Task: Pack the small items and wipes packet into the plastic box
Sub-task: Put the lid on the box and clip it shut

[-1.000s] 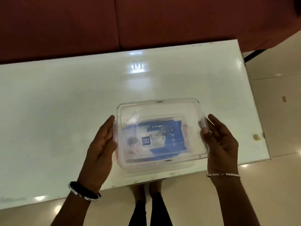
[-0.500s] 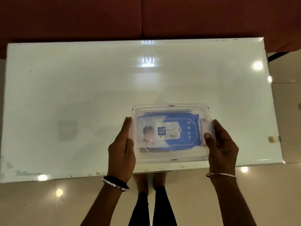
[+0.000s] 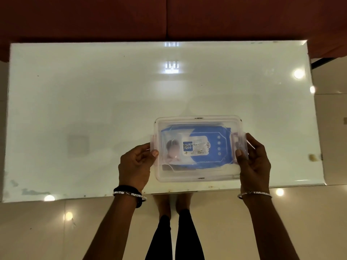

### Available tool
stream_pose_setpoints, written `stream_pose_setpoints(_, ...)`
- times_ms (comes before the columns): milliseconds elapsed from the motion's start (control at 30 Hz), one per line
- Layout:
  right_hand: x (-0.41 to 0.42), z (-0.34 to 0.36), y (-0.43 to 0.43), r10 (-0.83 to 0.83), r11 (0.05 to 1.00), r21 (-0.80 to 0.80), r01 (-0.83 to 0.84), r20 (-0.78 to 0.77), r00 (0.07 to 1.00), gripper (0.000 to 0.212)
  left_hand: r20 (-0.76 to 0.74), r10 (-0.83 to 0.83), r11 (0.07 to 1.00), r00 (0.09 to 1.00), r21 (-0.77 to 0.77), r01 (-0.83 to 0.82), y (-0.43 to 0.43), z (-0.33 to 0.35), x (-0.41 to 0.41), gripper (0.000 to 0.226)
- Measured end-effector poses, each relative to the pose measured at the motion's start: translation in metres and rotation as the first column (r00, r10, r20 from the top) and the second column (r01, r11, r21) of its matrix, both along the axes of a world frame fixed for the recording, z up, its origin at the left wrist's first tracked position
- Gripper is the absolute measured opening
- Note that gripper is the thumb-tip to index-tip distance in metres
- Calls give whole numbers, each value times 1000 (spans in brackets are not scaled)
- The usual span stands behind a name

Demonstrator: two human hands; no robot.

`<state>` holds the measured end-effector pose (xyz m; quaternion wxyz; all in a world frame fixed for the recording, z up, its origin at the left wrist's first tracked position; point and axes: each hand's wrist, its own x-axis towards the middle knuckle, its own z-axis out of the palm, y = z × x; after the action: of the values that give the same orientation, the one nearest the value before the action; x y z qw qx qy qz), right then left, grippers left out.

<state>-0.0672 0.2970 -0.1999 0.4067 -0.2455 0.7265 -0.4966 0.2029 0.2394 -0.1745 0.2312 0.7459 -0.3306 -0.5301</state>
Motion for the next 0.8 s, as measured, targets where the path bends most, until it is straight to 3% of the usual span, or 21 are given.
stream_pose_setpoints(333, -5, -6, 14, -14, 1000, -9, 15, 47, 999, 52, -13, -81, 997, 997, -13, 81, 7, 4, 1, 44)
stream_pose_setpoints(500, -5, -10, 13, 12, 1000, -7, -11, 76, 997, 51, -72, -30, 998, 997, 55, 34, 10, -4, 0, 45)
stream_pose_setpoints(600, -6, -7, 12, 34, 999, 11, -36, 120, 992, 50, -179, 34, 993, 983, 118, -12, 12, -9, -4, 47)
stream_pose_setpoints(700, -6, -5, 12, 46, 998, 39, -54, 178, 983, 56, -376, 147, 970, 915, 238, -58, 17, -12, -1, 52)
stream_pose_setpoints(800, -9, -6, 11, 58, 996, 52, -75, 274, 960, 49, -424, 95, 973, 901, 231, 7, 18, -12, 5, 47)
